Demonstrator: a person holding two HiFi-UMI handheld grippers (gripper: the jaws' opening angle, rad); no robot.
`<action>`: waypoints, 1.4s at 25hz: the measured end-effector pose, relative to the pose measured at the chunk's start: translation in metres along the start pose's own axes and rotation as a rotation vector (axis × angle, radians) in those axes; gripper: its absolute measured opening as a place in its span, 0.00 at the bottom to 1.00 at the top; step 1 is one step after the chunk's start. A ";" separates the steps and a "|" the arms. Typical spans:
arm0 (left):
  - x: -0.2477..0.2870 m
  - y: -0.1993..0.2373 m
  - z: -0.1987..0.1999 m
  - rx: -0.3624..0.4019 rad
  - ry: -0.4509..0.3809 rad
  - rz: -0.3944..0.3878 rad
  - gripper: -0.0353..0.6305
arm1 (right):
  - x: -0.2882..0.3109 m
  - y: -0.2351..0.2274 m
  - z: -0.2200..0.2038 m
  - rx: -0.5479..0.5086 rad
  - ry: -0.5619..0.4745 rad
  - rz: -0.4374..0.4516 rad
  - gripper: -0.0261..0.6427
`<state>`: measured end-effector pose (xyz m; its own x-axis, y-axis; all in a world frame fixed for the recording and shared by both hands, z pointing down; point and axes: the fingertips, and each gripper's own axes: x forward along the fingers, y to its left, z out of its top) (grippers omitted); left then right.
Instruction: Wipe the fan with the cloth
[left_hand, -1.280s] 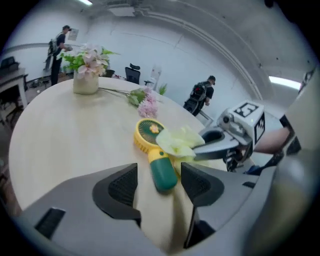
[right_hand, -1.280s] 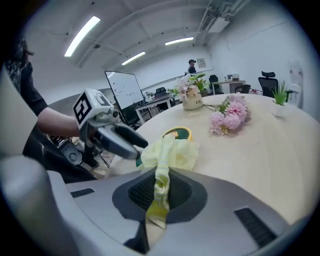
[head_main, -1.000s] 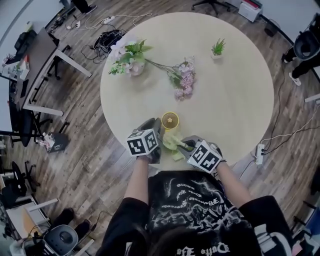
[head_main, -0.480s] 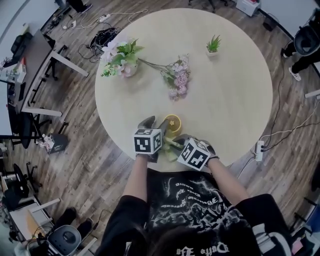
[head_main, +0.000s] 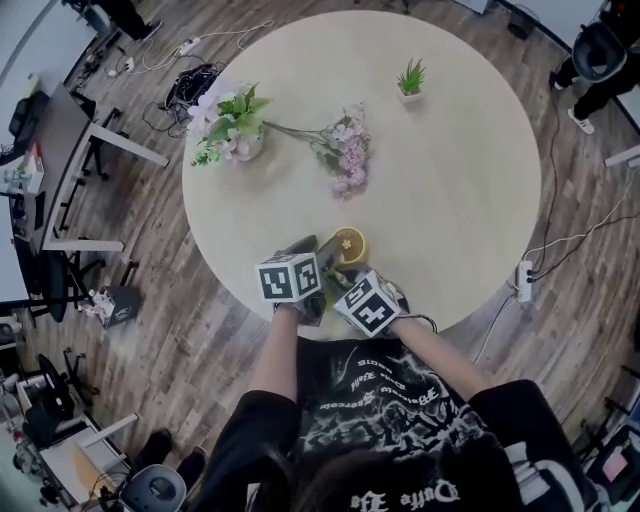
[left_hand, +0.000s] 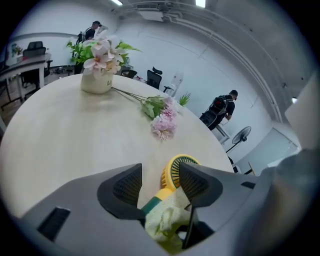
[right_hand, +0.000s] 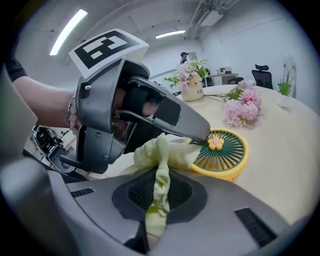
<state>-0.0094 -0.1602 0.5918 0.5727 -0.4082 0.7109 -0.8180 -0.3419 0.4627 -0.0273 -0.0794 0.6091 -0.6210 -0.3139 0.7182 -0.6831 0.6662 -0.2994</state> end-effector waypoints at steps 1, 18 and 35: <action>0.000 -0.002 0.002 0.028 -0.008 0.002 0.44 | -0.001 -0.001 0.001 0.014 -0.010 -0.014 0.09; 0.003 -0.013 0.008 0.260 -0.083 0.011 0.44 | -0.081 -0.105 -0.024 0.438 -0.185 -0.250 0.08; 0.000 -0.026 -0.007 0.493 -0.026 -0.069 0.52 | -0.032 -0.100 0.018 -0.197 0.224 0.140 0.09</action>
<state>0.0118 -0.1450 0.5836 0.6312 -0.3892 0.6709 -0.6585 -0.7259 0.1985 0.0535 -0.1480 0.6047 -0.5891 -0.0680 0.8052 -0.4960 0.8171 -0.2939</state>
